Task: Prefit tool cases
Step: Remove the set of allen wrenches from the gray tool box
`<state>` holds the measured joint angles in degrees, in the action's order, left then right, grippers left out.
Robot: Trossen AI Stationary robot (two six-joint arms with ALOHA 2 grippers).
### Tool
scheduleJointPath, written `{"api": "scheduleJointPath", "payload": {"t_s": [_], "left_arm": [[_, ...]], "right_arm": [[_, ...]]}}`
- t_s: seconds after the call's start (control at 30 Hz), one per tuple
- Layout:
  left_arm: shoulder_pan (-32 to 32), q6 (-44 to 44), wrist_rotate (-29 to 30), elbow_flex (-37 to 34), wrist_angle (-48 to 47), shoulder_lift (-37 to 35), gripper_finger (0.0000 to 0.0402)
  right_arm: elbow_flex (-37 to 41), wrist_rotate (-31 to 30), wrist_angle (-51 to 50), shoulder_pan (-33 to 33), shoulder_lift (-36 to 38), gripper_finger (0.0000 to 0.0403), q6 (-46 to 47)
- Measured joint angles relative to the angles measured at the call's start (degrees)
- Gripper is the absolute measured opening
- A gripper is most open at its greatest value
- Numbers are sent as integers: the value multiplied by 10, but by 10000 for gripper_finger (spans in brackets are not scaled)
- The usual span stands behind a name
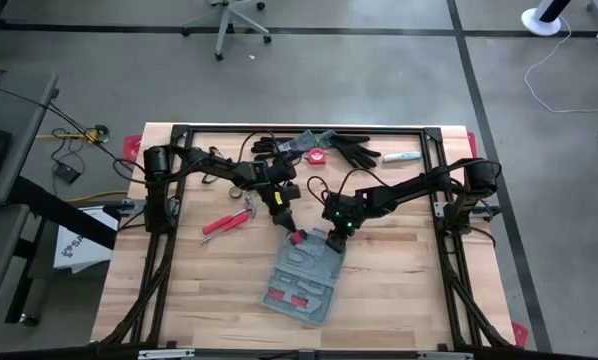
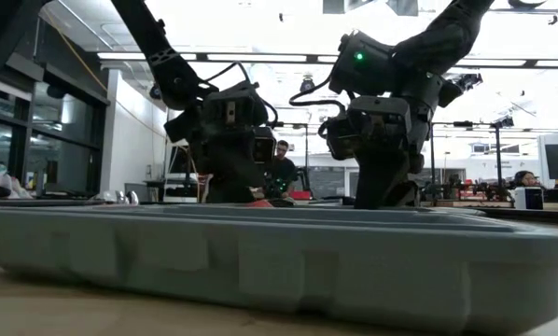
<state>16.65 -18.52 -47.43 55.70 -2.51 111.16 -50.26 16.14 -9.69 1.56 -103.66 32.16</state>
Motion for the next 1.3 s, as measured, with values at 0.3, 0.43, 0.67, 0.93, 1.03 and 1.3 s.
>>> {"api": "scheduleJointPath", "payload": {"t_s": [0.3, 0.43, 0.67, 0.93, 1.03, 1.3], "left_arm": [[-33, 7, 67, 0, -5, -1, 152], [-52, 12, 88, 1, -5, -1, 152], [-56, 12, 85, 1, -5, -1, 152], [-60, 11, 69, 1, -3, -1, 152], [-72, 9, 66, 1, -2, -1, 152], [-81, -23, 58, 1, -1, -1, 152]], "right_arm": [[0, -6, 2, 0, 0, 133, 4], [0, -6, 3, 3, -1, 133, 4], [1, -5, 14, 10, -1, 133, 14], [1, -11, 19, 11, -1, 133, 22], [1, -14, 23, 11, -1, 133, 37], [1, -25, 29, 12, -2, 133, 61]]}}
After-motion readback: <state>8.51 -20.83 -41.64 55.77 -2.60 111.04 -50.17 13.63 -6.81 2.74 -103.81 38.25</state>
